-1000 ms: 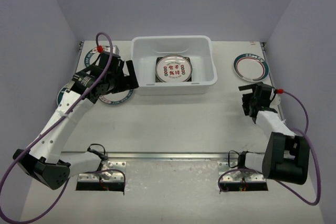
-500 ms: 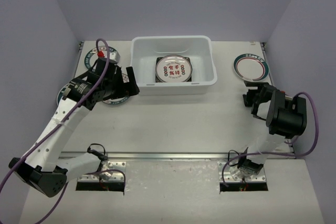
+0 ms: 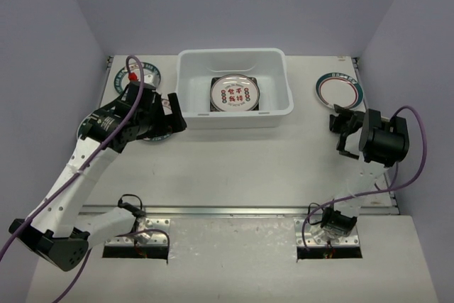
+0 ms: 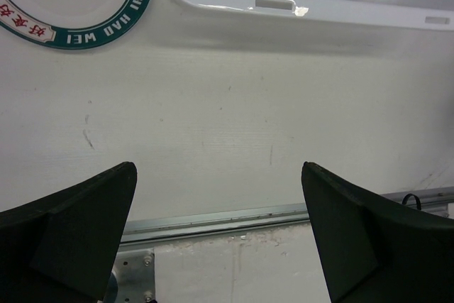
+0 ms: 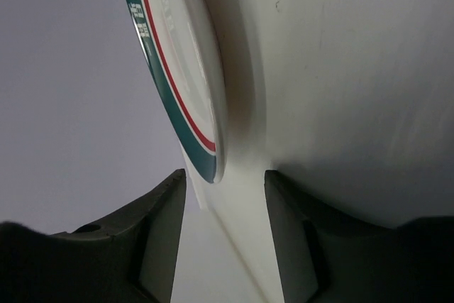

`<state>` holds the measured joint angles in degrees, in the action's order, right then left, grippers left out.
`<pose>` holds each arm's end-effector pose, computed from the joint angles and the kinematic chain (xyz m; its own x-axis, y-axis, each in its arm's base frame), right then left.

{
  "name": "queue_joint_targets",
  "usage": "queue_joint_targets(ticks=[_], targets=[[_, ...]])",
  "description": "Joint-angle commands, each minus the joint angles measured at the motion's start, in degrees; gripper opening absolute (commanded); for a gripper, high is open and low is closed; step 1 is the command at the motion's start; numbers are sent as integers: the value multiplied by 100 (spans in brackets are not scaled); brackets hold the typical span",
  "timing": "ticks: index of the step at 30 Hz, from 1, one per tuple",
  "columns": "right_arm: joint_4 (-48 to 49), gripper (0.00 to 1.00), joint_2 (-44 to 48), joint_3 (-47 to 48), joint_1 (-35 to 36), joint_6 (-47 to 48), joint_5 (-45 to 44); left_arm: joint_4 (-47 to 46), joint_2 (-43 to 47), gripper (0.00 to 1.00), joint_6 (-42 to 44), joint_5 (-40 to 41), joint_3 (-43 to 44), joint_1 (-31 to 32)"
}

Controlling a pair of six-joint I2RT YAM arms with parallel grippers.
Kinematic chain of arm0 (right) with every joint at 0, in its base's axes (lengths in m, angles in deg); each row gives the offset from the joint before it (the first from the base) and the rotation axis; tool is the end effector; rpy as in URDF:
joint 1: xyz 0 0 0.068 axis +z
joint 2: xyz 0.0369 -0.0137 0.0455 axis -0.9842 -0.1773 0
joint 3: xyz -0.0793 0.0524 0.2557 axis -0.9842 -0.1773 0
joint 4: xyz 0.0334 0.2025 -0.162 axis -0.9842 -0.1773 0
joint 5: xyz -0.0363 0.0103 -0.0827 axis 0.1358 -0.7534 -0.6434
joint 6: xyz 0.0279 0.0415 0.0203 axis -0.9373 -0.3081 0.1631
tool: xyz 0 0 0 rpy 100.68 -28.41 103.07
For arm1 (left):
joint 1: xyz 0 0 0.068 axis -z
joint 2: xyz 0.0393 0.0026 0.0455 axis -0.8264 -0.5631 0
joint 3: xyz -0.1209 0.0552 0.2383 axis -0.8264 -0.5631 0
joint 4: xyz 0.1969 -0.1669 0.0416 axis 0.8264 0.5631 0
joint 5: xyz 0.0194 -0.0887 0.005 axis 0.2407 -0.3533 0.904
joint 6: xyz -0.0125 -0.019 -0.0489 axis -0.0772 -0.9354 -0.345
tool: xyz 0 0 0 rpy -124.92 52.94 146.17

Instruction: Place the plates into the plastic bin on the countertop

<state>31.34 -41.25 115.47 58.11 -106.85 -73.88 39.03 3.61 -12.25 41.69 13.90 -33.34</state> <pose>0.3189 -0.1242 0.0735 0.3444 0.9328 0.1065 0.3565 -0.2348 0.9043 0.1780 -0.0697 0.3789 -0.7446 -0.2056 -0.6351 -0.0408 0.9636 -0.2641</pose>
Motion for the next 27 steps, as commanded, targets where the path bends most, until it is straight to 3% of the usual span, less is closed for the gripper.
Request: queue_joint_targets(ticks=[1, 8, 9, 13, 19, 27], targets=[[-691, 49, -656, 199, -30, -247, -308, -14, -75, 100, -149, 12, 131, -68], [-910, 38, -1106, 601, -30, -409, -247, 5, -125, 100, -230, 13, 16, -69], [-950, 34, -1148, 671, -30, -402, -161, 11, -138, 100, -251, 8, -10, -68], [-948, 3, -1068, 681, -13, -307, 20, 34, -190, 100, -287, -22, 40, -68], [-658, 0, -233, 310, 38, -50, 251, 73, -355, 100, -182, 15, 332, -68], [103, 0, 1342, -698, 262, -499, 407, -536, -758, 100, 72, -458, 498, -68]])
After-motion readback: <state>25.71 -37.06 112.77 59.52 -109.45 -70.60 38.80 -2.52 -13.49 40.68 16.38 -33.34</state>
